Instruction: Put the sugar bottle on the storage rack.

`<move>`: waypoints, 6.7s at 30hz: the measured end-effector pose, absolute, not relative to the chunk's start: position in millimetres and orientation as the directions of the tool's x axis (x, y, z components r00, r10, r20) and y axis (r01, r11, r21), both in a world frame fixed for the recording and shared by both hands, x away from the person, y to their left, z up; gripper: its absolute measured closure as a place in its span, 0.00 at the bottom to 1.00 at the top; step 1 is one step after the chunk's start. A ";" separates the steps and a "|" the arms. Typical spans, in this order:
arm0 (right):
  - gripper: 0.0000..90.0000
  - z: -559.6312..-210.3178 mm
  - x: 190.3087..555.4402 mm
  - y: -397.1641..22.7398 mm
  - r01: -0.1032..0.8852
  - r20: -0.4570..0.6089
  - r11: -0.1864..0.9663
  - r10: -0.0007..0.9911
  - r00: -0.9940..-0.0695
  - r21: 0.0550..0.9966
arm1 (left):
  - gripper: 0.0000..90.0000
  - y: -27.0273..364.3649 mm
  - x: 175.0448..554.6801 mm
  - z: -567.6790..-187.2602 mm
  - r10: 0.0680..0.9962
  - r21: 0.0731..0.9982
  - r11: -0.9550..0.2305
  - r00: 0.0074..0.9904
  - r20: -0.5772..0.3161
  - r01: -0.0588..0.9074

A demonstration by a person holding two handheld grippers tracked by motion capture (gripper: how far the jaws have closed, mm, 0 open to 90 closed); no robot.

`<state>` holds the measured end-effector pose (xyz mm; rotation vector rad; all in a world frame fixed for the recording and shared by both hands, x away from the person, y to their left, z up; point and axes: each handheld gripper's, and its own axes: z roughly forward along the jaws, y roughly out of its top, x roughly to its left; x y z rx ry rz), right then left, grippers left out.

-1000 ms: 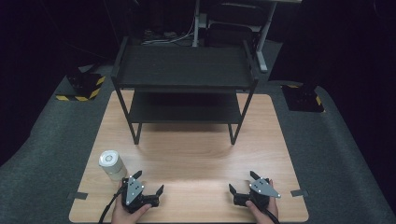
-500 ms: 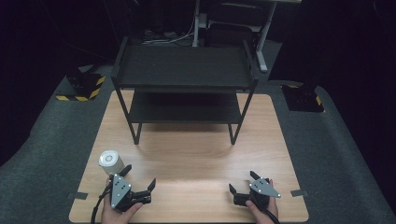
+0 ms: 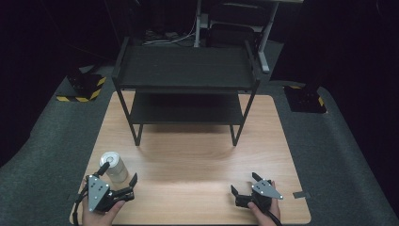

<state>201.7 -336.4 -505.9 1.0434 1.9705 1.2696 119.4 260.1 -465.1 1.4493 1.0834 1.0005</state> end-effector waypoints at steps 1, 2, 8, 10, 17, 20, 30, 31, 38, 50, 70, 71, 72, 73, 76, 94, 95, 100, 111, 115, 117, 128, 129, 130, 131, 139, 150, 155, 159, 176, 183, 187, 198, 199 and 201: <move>0.00 -506.0 201.7 -336.6 0.303 -0.049 0.246 0.843 -0.536 0.921 | 0.00 261.6 118.3 -465.2 0.972 0.991 -0.071 0.232 0.042 0.118; 0.00 -506.0 201.7 -336.6 0.303 -0.049 0.246 0.843 -0.536 0.921 | 0.01 261.6 118.3 -465.2 0.972 0.991 -0.071 0.232 0.042 0.118; 0.00 -505.7 201.7 -336.4 0.302 -0.053 0.252 0.841 -0.539 0.920 | 0.00 271.8 116.5 -472.1 0.988 0.989 -0.063 0.149 0.043 0.134; 0.00 -505.7 201.8 -336.4 0.303 -0.051 0.250 0.842 -0.538 0.920 | 0.00 272.7 117.4 -474.9 0.990 0.988 -0.061 0.134 0.042 0.143; 0.00 -505.8 201.8 -336.6 0.303 -0.051 0.250 0.841 -0.539 0.920 | 0.00 276.5 124.6 -490.5 0.993 0.981 -0.051 0.113 0.029 0.189; 0.00 -505.9 201.6 -336.5 0.300 -0.054 0.252 0.840 -0.540 0.920 | 0.01 278.8 130.1 -497.1 0.993 0.976 -0.038 0.118 0.013 0.215; 0.00 -506.1 201.4 -336.7 0.299 -0.053 0.251 0.840 -0.540 0.921 | 0.04 269.5 143.6 -510.1 0.991 0.971 -0.051 0.131 0.020 0.235; 0.00 -506.3 201.2 -336.7 0.297 -0.054 0.251 0.840 -0.540 0.921 | 0.05 268.2 144.8 -510.2 0.992 0.971 -0.047 0.127 0.017 0.235; 0.00 -507.0 200.0 -336.5 0.290 -0.062 0.254 0.840 -0.540 0.923 | 0.17 259.5 149.4 -513.3 0.995 0.976 -0.045 0.094 0.026 0.213; 0.00 -509.0 196.5 -336.9 0.275 -0.071 0.254 0.841 -0.536 0.927 | 0.33 251.1 151.5 -516.2 0.999 0.983 -0.006 0.042 -0.002 0.185; 0.00 -508.4 197.2 -336.8 0.278 -0.072 0.258 0.839 -0.540 0.926 | 0.34 256.1 147.7 -512.9 0.995 0.981 -0.019 0.100 -0.001 0.192; 0.00 -508.2 197.2 -336.6 0.277 -0.076 0.261 0.838 -0.540 0.925 | 0.34 255.9 148.4 -510.7 0.994 0.980 -0.016 0.109 -0.006 0.200; 0.00 -508.2 197.2 -336.4 0.275 -0.078 0.264 0.838 -0.540 0.925 | 0.34 254.6 148.6 -509.1 0.994 0.979 -0.013 0.112 -0.010 0.205; 0.00 -508.3 197.2 -336.6 0.274 -0.078 0.264 0.837 -0.541 0.925 | 0.34 253.7 148.5 -508.6 0.993 0.979 -0.015 0.116 -0.008 0.204; 0.00 -508.3 197.4 -337.2 0.278 -0.070 0.256 0.839 -0.540 0.926 | 0.34 247.0 148.2 -503.8 0.990 0.980 -0.026 0.140 -0.002 0.199; 0.00 -508.5 197.9 -337.8 0.276 -0.069 0.257 0.835 -0.545 0.926 | 0.34 216.0 165.3 -470.1 0.977 0.983 -0.030 0.215 -0.011 0.184; 0.00 -508.6 197.9 -337.9 0.275 -0.069 0.257 0.835 -0.546 0.926 | 0.34 213.6 166.9 -467.6 0.975 0.983 -0.029 0.222 -0.012 0.180; 0.00 -508.5 198.1 -338.1 0.276 -0.069 0.257 0.834 -0.547 0.926 | 0.34 205.0 171.8 -455.5 0.970 0.984 -0.035 0.244 -0.009 0.174; 0.00 -508.6 198.4 -338.8 0.275 -0.068 0.257 0.832 -0.550 0.926 | 0.34 187.3 183.8 -421.0 0.957 0.989 -0.053 0.291 0.011 0.139; 0.00 -508.6 198.5 -339.0 0.274 -0.068 0.257 0.831 -0.551 0.927 | 0.34 180.1 190.4 -407.8 0.953 0.991 -0.060 0.303 0.020 0.123; 0.00 -508.7 198.5 -339.2 0.273 -0.068 0.257 0.831 -0.552 0.927 | 0.34 178.3 192.6 -404.2 0.952 0.991 -0.061 0.306 0.021 0.120; 0.00 -509.0 198.6 -339.7 0.273 -0.066 0.255 0.830 -0.554 0.928 | 0.34 161.1 218.7 -378.1 0.944 0.994 -0.061 0.330 0.028 0.091; 0.00 -509.2 198.6 -339.9 0.271 -0.066 0.255 0.829 -0.555 0.928 | 0.34 157.6 224.3 -373.5 0.943 0.994 -0.066 0.331 0.033 0.087; 0.00 -509.2 198.6 -339.9 0.271 -0.066 0.255 0.829 -0.555 0.928 | 0.34 157.6 224.3 -373.5 0.943 0.994 -0.066 0.331 0.033 0.087; 0.00 -509.2 198.6 -340.0 0.270 -0.067 0.256 0.829 -0.555 0.928 | 0.34 154.0 230.8 -368.8 0.944 0.994 -0.066 0.329 0.035 0.084; 0.00 -509.9 198.3 -340.9 0.266 -0.065 0.253 0.827 -0.558 0.930 | 0.34 145.4 250.9 -358.1 0.947 0.995 -0.064 0.320 0.034 0.081; 0.00 -510.4 198.3 -341.9 0.265 -0.060 0.248 0.826 -0.560 0.932 | 0.34 134.1 284.0 -352.3 0.957 0.994 -0.047 0.291 0.016 0.099; 0.00 -510.7 198.1 -342.4 0.264 -0.059 0.246 0.826 -0.561 0.933 | 0.34 129.5 296.2 -354.0 0.963 0.995 -0.031 0.269 0.005 0.094; 0.00 -511.1 198.0 -343.1 0.262 -0.059 0.245 0.824 -0.564 0.934 | 0.34 125.4 308.5 -357.6 0.969 0.996 -0.034 0.246 0.011 0.087; 0.00 -512.2 198.4 -345.3 0.258 -0.052 0.238 0.821 -0.568 0.936 | 0.34 117.0 339.6 -374.5 0.979 0.998 -0.015 0.203 0.001 0.068; 0.00 -512.4 198.5 -345.6 0.259 -0.049 0.235 0.821 -0.569 0.937 | 0.34 115.3 347.7 -381.3 0.982 0.999 -0.006 0.189 -0.004 0.053; 0.00 -512.5 198.5 -345.6 0.258 -0.049 0.234 0.821 -0.569 0.937 | 0.34 114.3 349.7 -383.2 0.983 0.998 -0.012 0.186 0.002 0.054; 0.00 -512.9 198.2 -345.8 0.256 -0.049 0.234 0.820 -0.570 0.938 | 0.33 108.6 352.2 -386.4 0.986 0.998 -0.007 0.169 -0.003 0.059; 0.00 -512.7 198.4 -345.7 0.256 -0.049 0.235 0.820 -0.570 0.938 | 0.33 108.7 352.0 -386.2 0.986 0.998 -0.007 0.169 -0.003 0.060; 0.00 -512.6 198.4 -345.5 0.256 -0.050 0.236 0.820 -0.570 0.937 | 0.32 109.7 351.8 -385.4 0.985 0.998 -0.012 0.175 0.000 0.069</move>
